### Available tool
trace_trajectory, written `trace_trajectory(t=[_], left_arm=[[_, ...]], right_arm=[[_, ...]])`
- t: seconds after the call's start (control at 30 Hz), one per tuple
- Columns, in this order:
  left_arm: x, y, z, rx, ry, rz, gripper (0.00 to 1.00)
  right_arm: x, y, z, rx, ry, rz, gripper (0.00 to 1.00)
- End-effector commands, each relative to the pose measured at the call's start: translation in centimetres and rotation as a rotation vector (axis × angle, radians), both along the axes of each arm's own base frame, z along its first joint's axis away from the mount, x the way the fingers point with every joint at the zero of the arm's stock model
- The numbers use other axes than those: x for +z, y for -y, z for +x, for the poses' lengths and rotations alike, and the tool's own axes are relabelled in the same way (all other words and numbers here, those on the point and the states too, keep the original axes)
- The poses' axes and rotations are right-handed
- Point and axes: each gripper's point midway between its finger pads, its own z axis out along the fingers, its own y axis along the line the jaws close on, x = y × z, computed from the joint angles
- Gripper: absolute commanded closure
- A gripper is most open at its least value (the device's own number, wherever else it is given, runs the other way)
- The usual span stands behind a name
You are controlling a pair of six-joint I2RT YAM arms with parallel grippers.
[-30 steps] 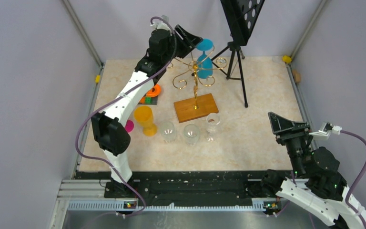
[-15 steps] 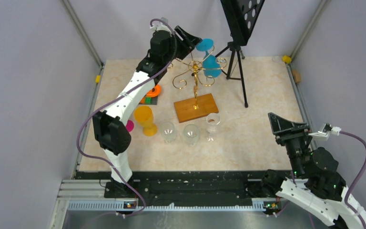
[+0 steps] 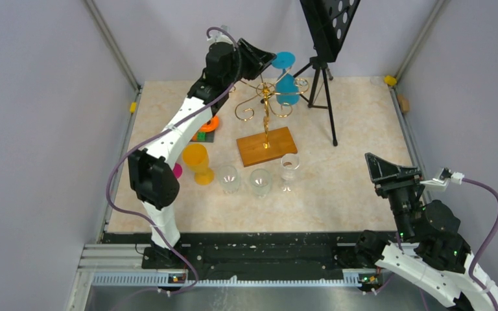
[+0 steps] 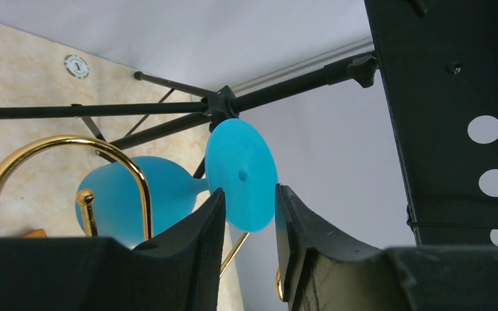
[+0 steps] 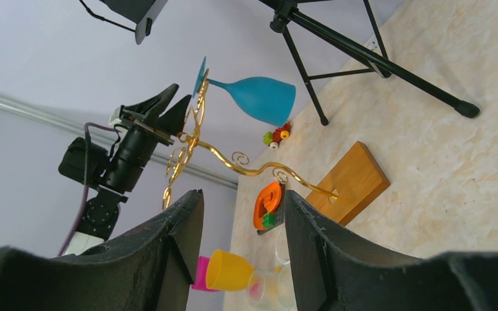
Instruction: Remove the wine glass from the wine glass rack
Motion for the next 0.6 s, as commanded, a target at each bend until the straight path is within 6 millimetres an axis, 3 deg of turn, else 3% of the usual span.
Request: trace_trajectory(t=[0.0, 0.17, 0.3, 0.57], left_arm=[[0.7, 1.0, 0.3, -0.035, 0.028, -0.071, 0.64], [0.3, 1.0, 0.4, -0.046, 0.007, -0.084, 0.64], [0.0, 0.3, 0.5, -0.01, 0.005, -0.06, 0.55], [1.1, -0.9, -0.1, 0.032, 0.049, -0.029, 0.5]], right_arm=[[0.2, 0.7, -0.1, -0.019, 0.008, 0.02, 0.5], [0.2, 0.7, -0.1, -0.022, 0.009, 0.024, 0.5], [0.1, 0.7, -0.1, -0.024, 0.009, 0.022, 0.5], [0.1, 0.6, 0.0, -0.028, 0.01, 0.025, 0.5]])
